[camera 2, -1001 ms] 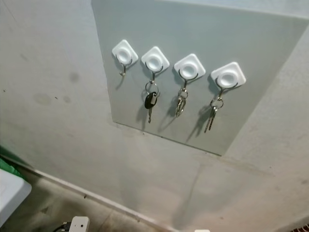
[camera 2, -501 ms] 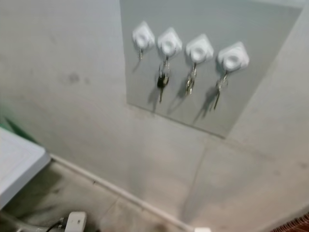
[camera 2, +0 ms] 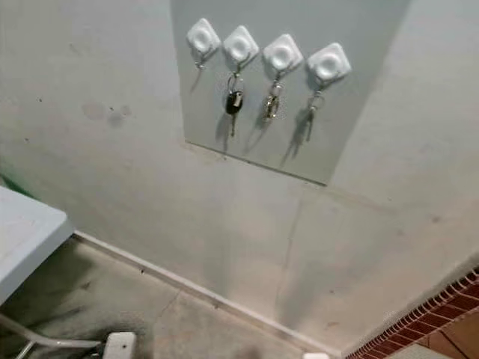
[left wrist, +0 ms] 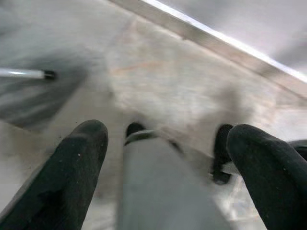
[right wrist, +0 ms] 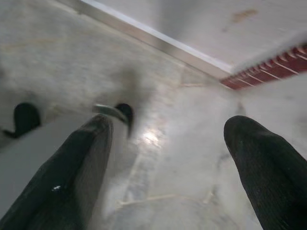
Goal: Hang keys on a hook
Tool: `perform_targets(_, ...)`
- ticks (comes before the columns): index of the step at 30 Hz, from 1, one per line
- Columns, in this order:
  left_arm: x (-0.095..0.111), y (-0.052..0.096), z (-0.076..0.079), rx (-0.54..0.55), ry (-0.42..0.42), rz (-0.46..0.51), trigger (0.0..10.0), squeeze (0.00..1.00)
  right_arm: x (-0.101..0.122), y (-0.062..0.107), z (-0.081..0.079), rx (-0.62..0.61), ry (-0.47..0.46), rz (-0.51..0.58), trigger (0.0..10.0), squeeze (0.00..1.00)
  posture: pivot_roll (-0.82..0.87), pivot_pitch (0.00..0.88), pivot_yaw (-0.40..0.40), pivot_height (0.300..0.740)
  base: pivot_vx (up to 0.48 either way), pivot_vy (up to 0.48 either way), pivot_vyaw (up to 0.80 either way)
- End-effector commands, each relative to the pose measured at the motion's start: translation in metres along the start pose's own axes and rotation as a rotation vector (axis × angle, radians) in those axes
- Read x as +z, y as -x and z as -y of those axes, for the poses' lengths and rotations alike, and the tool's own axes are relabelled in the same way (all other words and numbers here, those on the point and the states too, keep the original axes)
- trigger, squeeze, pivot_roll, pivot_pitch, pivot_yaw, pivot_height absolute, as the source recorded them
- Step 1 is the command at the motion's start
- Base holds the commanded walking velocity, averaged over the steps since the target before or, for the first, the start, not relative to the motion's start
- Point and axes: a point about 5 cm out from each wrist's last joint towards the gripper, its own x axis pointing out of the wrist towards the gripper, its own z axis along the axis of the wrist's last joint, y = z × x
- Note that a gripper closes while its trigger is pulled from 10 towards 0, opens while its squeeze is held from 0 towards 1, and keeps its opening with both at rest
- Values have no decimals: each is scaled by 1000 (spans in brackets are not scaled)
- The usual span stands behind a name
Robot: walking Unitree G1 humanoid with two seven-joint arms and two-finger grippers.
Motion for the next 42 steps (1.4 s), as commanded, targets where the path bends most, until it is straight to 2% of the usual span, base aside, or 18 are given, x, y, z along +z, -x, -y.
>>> perform_targets(1,-11,4,-10,26,-5,-38,10000,0,-8,2,-6,11,-11,-29,10000,0,39,115,-35,740,-262,0,0)
perform_targets(42,-11,4,-11,26,-5,-45,10000,0,-8,2,-7,13,-8,-32,10000,0,42,101,-39,740,-259,0,0)
